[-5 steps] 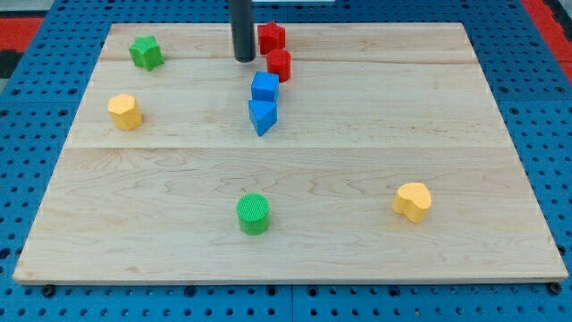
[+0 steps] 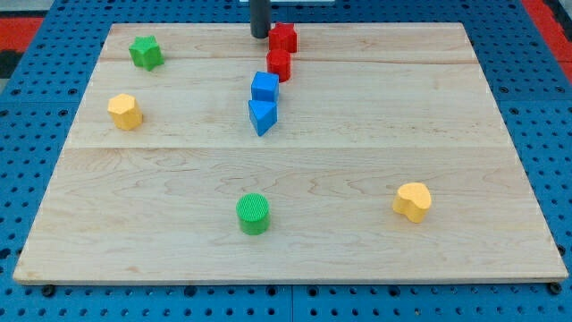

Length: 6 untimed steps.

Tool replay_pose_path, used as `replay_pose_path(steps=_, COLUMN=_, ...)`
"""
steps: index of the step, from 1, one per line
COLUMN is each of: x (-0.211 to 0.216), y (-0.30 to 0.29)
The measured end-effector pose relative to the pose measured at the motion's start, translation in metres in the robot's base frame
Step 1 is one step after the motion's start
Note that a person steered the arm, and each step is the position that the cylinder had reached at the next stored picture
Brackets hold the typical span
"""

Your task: Adjust the red star to the top center

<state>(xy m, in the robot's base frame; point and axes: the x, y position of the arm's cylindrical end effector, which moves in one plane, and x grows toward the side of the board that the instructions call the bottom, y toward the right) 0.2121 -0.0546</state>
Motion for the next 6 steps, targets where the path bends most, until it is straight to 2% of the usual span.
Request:
replay_pose_path(steps=5, x=-0.003, y=0.001)
replay_pose_path(steps=6, x=-0.019, y=-0.014)
